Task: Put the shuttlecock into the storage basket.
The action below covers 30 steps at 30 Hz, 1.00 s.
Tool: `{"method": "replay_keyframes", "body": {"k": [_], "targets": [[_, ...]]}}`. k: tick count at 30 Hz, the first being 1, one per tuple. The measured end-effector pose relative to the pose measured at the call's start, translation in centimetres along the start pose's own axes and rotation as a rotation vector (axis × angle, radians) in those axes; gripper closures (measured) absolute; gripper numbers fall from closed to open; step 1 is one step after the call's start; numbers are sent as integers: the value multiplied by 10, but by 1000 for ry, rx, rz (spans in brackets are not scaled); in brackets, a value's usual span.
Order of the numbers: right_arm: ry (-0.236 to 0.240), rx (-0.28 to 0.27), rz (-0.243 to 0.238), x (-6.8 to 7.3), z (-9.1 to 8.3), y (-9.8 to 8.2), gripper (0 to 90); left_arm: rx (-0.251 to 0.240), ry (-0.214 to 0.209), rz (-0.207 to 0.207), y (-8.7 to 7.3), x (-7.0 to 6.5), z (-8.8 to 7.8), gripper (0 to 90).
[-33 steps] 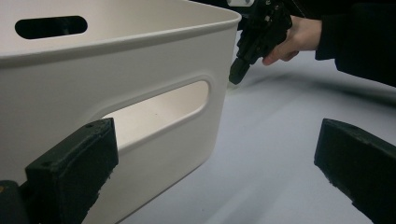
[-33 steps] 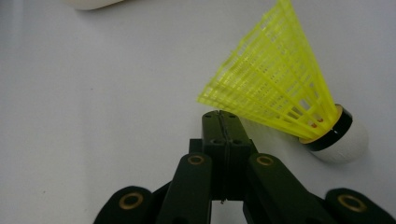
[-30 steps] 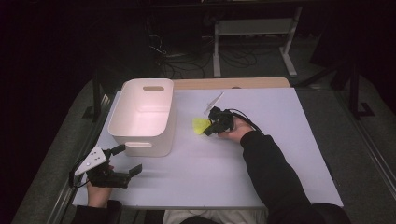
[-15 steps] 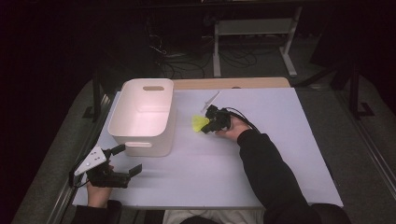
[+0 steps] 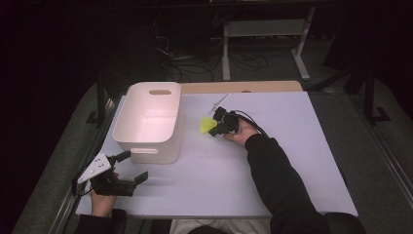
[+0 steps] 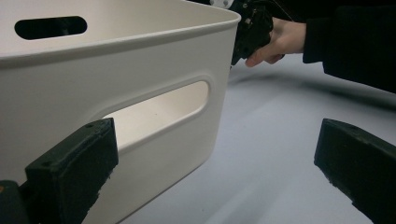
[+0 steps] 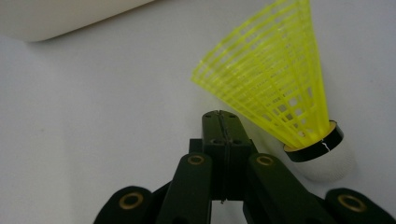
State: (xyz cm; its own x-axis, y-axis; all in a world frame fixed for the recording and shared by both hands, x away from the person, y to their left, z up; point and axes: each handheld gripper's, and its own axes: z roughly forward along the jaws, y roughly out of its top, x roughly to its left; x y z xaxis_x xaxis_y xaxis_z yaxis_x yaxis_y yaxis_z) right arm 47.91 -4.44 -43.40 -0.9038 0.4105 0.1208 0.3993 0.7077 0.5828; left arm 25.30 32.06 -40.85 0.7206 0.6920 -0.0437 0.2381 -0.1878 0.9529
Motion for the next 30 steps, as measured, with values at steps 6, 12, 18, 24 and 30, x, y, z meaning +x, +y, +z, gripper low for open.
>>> {"method": "replay_keyframes", "body": {"k": [6, 12, 18, 24, 30], "targets": [[-6, -17, 20, -5, 4, 3, 888, -1, 0, -1, 0, 0, 0, 0], [-12, -34, 24, -6, 8, 6, 888, -1, -1, -1, 0, 0, 0, 0], [-20, -51, 38, -8, 10, 7, 888, -1, -3, -1, 0, 0, 0, 0], [-27, -67, 53, -12, 10, 7, 888, 1, -4, -1, 0, 0, 0, 0], [-36, -77, 63, -16, 9, 8, 887, 1, -4, -1, 0, 0, 0, 0]]}}
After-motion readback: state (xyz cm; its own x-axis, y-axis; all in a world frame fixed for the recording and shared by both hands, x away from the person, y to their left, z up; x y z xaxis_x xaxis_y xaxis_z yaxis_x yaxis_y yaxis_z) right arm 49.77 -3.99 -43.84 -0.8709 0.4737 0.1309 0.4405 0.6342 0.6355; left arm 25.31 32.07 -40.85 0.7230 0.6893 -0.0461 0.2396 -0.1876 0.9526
